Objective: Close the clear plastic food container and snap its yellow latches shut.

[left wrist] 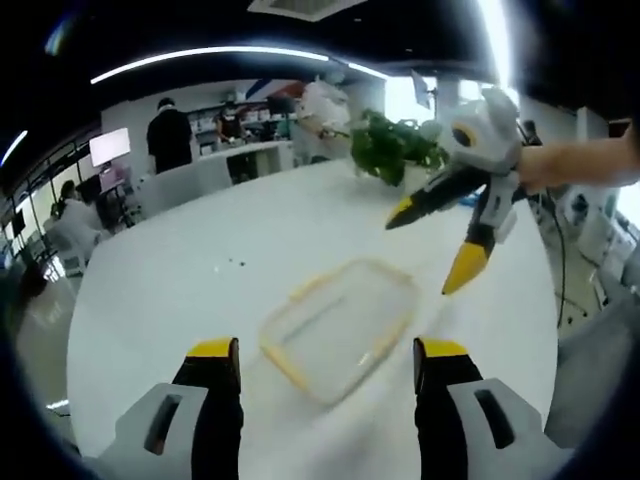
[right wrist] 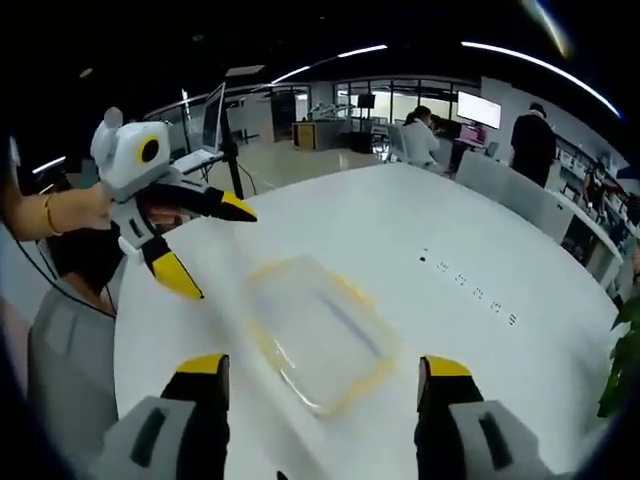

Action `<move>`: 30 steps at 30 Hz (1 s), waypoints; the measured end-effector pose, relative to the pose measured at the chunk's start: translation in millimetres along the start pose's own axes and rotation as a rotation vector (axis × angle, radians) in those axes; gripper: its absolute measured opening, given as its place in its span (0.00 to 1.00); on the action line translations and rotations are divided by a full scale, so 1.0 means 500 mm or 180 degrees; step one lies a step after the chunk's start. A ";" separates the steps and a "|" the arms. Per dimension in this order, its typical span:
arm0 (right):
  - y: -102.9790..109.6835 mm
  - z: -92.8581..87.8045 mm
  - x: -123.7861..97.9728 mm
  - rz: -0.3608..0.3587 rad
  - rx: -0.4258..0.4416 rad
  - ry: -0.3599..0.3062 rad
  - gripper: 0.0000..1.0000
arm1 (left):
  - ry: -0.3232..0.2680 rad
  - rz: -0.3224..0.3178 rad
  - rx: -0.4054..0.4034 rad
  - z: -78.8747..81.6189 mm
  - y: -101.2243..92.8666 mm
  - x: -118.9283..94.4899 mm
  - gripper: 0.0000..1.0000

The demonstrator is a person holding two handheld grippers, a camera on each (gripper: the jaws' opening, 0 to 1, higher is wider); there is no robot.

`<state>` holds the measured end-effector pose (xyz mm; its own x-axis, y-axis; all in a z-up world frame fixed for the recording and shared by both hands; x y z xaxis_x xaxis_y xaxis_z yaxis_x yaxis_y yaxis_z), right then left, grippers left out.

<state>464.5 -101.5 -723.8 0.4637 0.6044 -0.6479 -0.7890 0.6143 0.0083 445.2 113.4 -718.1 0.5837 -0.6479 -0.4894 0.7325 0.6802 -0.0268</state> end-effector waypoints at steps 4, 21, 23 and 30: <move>0.011 -0.003 -0.019 -0.0064 0.0111 -0.0102 0.77 | -0.0085 0.0062 -0.0049 -0.001 -0.007 -0.026 0.68; 0.077 -0.032 -0.084 -0.0249 0.0454 -0.0385 0.74 | -0.0507 0.0276 -0.0376 -0.017 -0.049 -0.154 0.68; 0.087 -0.037 -0.090 -0.0282 0.0490 -0.0412 0.74 | -0.0539 0.0291 -0.0412 -0.024 -0.055 -0.165 0.68; 0.126 -0.070 -0.109 -0.0354 0.0684 -0.0447 0.73 | -0.0544 0.0312 -0.0472 -0.054 -0.075 -0.196 0.67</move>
<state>375.6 -113.5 -714.7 0.6058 0.5823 -0.5422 -0.6335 0.7653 0.1141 351.1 160.9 -692.5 0.7096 -0.6163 -0.3417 0.6174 0.7774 -0.1202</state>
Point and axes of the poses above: the point that each gripper's makers call its tool centre point, and the gripper's own axes: x roughly forward along the fingers, y roughly to its left, z roughly out of its top, the point moved 7 cm from there along -x, roughly backward along the fingers, and after that the axes turned 3 degrees about -z, right-handed, at the moved point
